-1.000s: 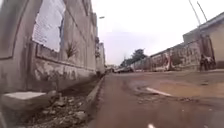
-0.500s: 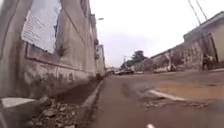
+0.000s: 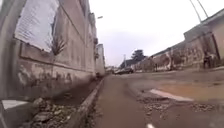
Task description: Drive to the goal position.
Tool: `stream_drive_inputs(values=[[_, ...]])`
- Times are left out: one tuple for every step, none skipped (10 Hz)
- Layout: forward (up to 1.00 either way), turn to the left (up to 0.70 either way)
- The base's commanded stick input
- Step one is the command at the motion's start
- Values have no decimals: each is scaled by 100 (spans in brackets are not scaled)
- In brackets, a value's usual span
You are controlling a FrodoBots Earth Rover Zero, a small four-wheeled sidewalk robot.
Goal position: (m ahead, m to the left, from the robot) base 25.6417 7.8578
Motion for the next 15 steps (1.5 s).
stream_drive_inputs(values=[[0,-70],[0,-70],[0,-70],[0,-70],[0,-70],[0,-70],[0,-70],[0,0],[0,0],[0,0],[0,0],[0,0],[0,0],[0,0],[0,24]])
